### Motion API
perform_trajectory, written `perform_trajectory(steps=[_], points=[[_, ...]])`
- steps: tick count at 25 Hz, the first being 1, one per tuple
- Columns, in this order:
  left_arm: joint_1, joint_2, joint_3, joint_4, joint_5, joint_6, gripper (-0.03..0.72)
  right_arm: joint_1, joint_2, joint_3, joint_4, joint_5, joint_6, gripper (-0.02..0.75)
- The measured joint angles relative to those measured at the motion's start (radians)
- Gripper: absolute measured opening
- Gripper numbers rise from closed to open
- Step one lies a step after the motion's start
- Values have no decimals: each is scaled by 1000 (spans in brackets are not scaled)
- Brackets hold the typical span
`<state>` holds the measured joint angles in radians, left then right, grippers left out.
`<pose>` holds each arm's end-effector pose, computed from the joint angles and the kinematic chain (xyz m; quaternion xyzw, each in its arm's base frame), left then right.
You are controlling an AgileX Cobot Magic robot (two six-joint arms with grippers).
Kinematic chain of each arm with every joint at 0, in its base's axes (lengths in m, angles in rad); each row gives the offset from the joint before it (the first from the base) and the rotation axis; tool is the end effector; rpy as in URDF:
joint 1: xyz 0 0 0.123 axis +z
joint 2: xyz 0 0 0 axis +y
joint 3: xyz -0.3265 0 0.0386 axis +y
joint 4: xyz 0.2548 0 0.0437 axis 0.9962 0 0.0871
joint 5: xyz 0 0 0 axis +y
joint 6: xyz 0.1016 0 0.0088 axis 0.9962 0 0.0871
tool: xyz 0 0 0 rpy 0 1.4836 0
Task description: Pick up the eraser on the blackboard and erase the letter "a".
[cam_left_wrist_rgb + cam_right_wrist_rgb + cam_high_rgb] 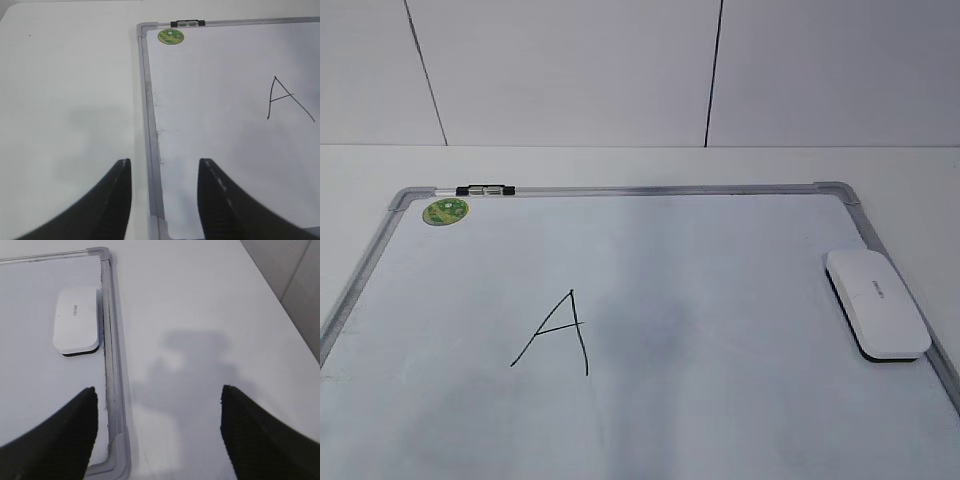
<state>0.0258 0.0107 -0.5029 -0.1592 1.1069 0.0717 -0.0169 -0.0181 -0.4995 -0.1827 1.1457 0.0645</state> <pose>-0.0343 -0.0154 0.2736 0.0244 0.8639 -0.0551 0.5000 -0.0411 -0.0162 0.2684 0.0434 0.8656 -0.0792 0.4925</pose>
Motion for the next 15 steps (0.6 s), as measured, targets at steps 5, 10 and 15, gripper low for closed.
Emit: perform_trajectory(steps=[5, 10, 15], points=[[2, 0, 0, 0, 0, 0, 299, 13, 0, 0, -2, 0, 0, 586], [2, 0, 0, 0, 0, 0, 286, 13, 0, 0, -2, 0, 0, 586], [2, 0, 0, 0, 0, 0, 286, 13, 0, 0, -2, 0, 0, 586]])
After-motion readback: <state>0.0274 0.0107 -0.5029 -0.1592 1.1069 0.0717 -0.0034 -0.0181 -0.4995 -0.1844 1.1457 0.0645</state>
